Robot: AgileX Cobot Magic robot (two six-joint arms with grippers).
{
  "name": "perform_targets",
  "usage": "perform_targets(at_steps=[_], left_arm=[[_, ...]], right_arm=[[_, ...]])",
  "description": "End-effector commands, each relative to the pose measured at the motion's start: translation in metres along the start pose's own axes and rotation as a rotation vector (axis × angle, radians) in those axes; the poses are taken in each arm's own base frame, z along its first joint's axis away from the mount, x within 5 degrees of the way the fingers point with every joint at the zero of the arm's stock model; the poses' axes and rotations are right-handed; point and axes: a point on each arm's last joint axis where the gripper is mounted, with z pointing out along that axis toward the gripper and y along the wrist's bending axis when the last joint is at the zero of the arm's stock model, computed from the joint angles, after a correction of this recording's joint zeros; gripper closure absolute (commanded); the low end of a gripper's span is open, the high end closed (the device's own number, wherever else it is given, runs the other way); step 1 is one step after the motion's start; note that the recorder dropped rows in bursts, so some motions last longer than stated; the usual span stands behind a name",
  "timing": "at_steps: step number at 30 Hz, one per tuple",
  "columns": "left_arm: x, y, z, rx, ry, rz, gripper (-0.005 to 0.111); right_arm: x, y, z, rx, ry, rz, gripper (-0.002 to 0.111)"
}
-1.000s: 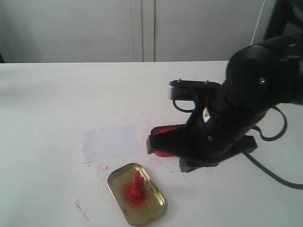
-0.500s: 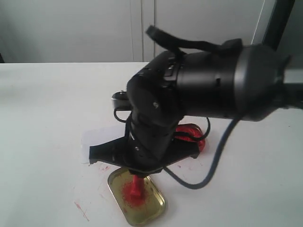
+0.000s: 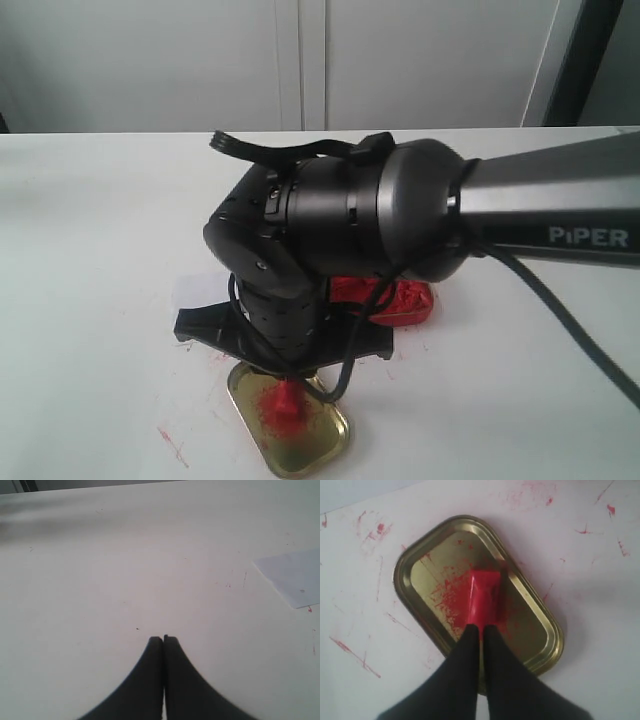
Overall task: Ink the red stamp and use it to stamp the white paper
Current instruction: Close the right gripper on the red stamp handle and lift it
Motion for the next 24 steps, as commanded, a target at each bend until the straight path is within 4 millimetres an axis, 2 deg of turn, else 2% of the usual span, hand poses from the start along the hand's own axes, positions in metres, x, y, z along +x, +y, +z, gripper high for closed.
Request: perform_targets(at_steps=[1, 5, 24], left_arm=[[0.001, 0.0, 0.0, 0.001, -0.002, -0.005, 0.107], [0.001, 0.0, 0.0, 0.001, -0.002, -0.005, 0.107], [0.001, 0.0, 0.0, 0.001, -0.002, -0.005, 0.107]], right_arm=[[-0.004, 0.001, -0.002, -0.008, -0.028, 0.036, 0.089], [-0.004, 0.003, 0.001, -0.017, -0.03, 0.053, 0.075], [0.0, 0.007, 0.034, 0.036, -0.013, 0.097, 0.075]])
